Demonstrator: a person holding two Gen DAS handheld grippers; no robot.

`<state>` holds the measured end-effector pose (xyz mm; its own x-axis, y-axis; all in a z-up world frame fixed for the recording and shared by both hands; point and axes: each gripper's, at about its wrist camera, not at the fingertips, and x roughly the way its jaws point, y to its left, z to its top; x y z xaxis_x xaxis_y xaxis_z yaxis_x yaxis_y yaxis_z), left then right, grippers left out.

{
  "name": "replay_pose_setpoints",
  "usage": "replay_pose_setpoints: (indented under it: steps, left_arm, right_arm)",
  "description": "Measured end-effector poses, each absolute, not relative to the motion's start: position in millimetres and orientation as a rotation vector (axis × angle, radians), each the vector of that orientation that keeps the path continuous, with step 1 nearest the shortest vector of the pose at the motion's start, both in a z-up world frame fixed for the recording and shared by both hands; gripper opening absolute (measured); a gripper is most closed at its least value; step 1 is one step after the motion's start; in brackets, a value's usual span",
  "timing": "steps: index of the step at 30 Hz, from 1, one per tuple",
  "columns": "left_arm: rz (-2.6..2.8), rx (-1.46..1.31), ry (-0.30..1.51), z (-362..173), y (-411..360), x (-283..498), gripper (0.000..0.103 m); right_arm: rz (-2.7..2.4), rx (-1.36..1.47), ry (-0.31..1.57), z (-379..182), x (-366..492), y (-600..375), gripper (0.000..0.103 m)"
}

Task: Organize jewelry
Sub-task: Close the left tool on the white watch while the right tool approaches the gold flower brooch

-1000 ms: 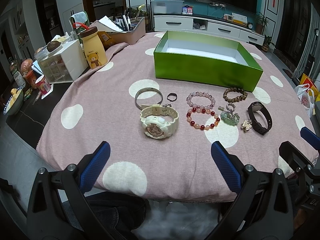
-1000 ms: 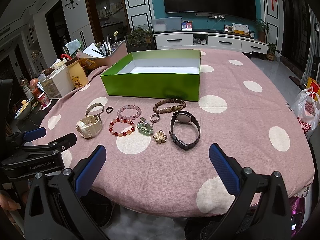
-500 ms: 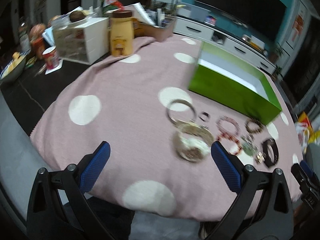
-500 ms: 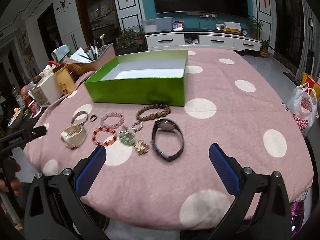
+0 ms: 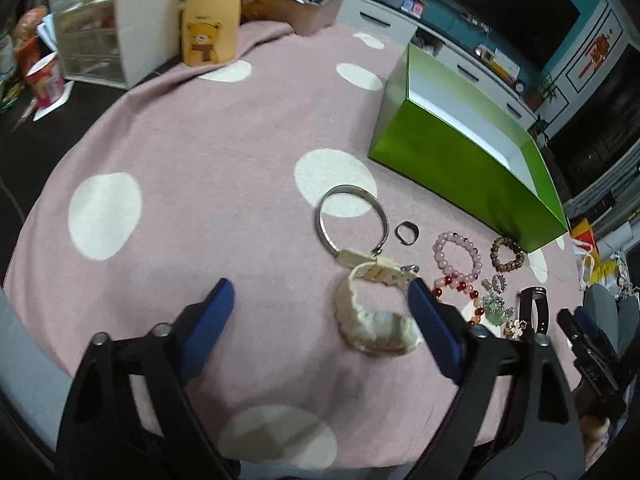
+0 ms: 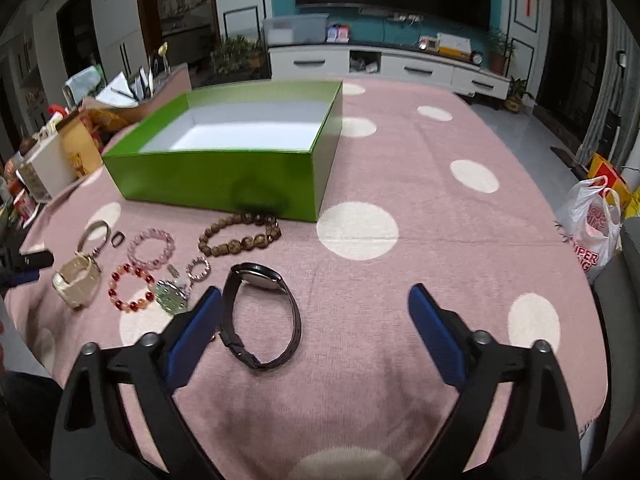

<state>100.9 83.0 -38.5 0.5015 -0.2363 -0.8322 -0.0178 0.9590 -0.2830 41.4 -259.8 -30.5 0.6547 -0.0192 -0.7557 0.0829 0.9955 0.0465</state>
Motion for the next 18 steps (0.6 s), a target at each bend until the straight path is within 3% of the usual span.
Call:
replay_pose_setpoints:
  steps: [9,11,15,18]
  left_arm:
    - [-0.209,-0.180,1.161,-46,68,122,0.062]
    - [-0.226,-0.169,1.190,-47,66,126,0.052]
    - [-0.261,-0.090,1.250,-51,52,132,0.042]
    - [-0.259,-0.019,1.275,-56,40,135,0.025]
  right_arm:
    - [-0.023,0.060,0.924,-43,58,-257,0.061]
    - [-0.021,0.059,0.929,-45,59,-258,0.060]
    - [-0.032,0.058,0.902,-41,56,-259,0.060]
    - [-0.024,0.067,0.895,-40,55,-260,0.060]
